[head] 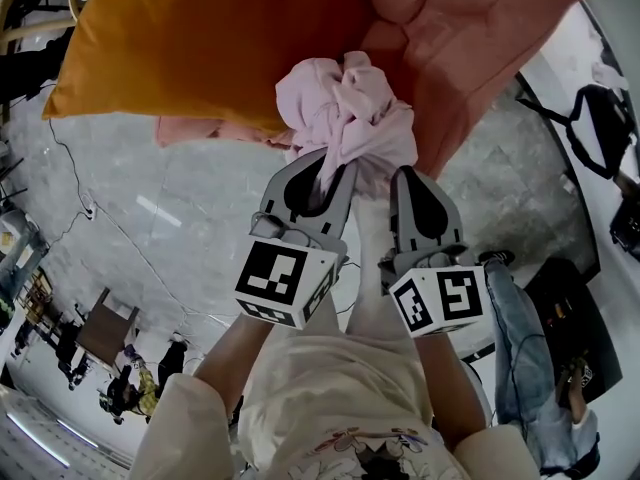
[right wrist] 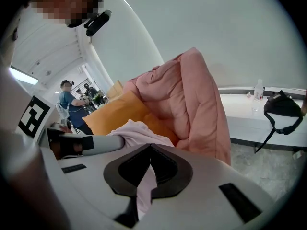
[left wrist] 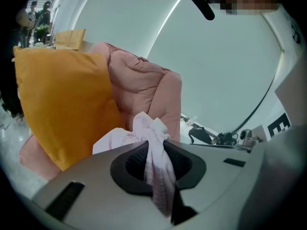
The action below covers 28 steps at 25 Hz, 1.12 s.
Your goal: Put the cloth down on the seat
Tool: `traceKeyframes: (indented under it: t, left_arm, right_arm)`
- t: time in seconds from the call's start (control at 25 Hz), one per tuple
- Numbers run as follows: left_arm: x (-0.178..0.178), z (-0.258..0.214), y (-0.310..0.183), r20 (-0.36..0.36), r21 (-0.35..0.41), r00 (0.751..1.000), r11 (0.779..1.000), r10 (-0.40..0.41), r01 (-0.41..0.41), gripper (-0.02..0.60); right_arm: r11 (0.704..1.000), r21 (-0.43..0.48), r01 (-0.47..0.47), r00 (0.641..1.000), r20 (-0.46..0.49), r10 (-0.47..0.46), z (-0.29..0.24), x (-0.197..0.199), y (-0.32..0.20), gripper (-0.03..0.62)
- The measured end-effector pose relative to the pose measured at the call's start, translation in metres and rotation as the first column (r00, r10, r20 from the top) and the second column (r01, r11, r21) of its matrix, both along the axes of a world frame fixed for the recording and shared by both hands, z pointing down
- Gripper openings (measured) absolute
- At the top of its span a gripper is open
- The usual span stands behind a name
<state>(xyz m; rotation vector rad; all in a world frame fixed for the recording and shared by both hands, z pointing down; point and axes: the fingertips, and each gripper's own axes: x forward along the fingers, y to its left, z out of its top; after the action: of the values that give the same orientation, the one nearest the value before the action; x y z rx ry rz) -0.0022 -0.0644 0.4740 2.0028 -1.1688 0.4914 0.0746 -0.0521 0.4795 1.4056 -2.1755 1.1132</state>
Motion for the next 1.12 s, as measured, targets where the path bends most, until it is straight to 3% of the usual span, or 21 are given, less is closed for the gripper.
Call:
traceKeyframes:
  t: [0.4, 1.12]
  left_arm:
    - [0.002, 0.035, -0.010, 0.026, -0.028, 0.999, 0.999, -0.029, 0.029, 0.058]
    - [0.002, 0.086, -0.028, 0.032, -0.065, 0.998, 0.996, -0.050, 0.052, 0.058]
  right_arm:
    - [0.999, -0.024, 0.043, 0.999, 0.025, -0.042, 0.019, -0.004, -0.007, 0.018]
    - [0.998, -0.051, 0.038, 0.999, 0.018, -0.037, 0.056, -0.007, -0.022, 0.018]
